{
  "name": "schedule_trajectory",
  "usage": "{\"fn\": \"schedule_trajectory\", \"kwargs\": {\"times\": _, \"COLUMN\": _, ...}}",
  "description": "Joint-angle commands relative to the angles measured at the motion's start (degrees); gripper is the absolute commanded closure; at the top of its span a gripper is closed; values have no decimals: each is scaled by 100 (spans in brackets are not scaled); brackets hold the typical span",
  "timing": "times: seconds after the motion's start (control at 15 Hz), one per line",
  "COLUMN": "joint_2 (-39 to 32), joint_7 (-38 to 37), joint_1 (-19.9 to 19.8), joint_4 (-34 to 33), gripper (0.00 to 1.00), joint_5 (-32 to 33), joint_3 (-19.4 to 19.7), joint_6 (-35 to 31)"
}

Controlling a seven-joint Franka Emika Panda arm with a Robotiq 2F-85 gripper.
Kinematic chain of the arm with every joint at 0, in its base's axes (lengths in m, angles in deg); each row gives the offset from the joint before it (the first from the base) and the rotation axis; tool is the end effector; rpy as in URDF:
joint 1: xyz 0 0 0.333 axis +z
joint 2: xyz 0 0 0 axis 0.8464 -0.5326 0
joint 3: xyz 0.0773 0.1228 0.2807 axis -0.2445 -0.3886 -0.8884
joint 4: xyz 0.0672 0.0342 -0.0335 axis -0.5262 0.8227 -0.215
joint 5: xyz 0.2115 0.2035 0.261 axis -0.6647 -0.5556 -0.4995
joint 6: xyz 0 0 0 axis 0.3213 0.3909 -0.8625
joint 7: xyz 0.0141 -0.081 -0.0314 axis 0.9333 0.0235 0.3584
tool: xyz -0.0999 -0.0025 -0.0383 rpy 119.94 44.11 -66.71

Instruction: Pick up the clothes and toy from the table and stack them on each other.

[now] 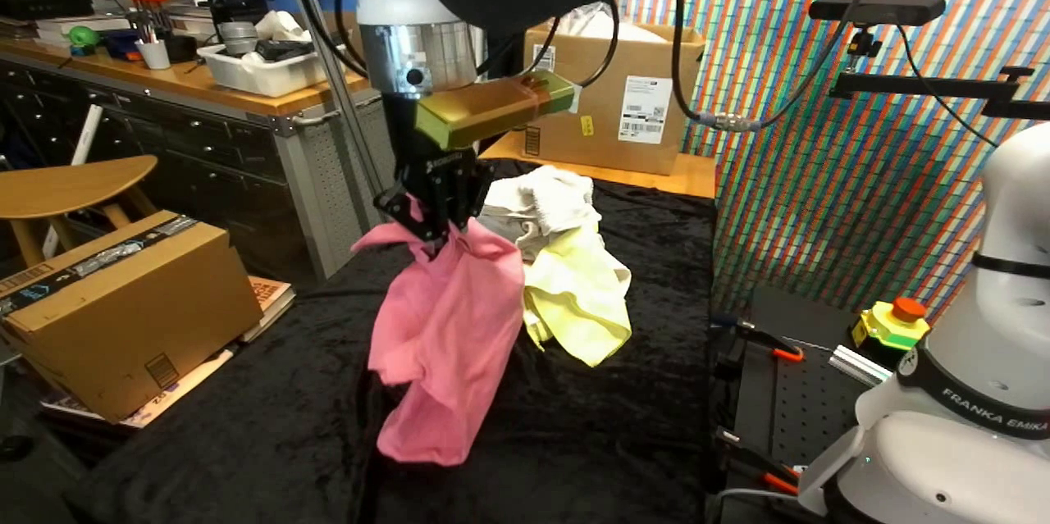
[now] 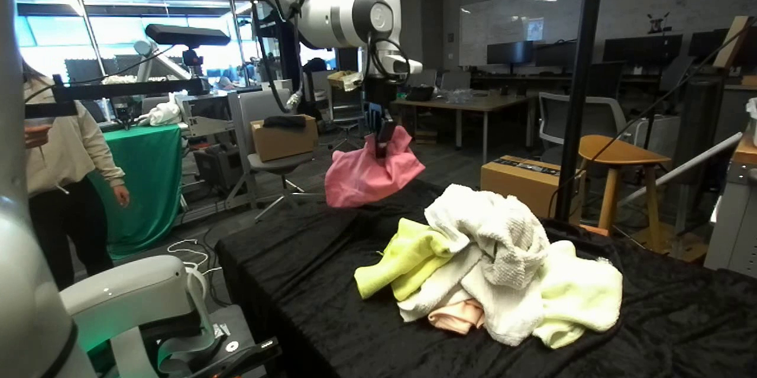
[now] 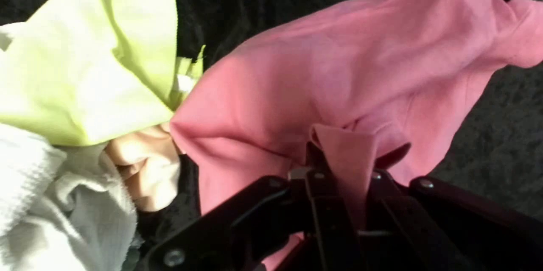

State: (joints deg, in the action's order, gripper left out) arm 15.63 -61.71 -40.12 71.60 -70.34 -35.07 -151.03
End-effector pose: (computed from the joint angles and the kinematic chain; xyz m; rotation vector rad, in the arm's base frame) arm 0.5509 0.2513 0.4081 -3.1247 0.3096 0.0815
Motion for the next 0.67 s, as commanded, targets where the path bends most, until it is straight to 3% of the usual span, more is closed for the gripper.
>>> {"fn": "schedule_trajectory", "kwargs": {"times": 0.0, "joint_2": 331, "joint_7": 277, "joint_1": -452, "joint_4": 267, "gripper": 95, "joint_5": 29, "joint_3": 171, "joint_6": -73}}
{"fn": "schedule_trajectory", "kwargs": {"times": 0.27, "joint_2": 399, "joint_7": 318, "joint_1": -884, "joint_4": 513, "gripper": 96, "joint_5": 21, "joint_3": 436, "joint_6": -185}}
{"fn": "schedule_trajectory", "kwargs": {"times": 0.6, "joint_2": 171, "joint_7": 148, "joint_1": -1148, "joint_4": 876, "gripper": 96, "joint_5": 7, "joint_3": 624, "joint_6": -528}}
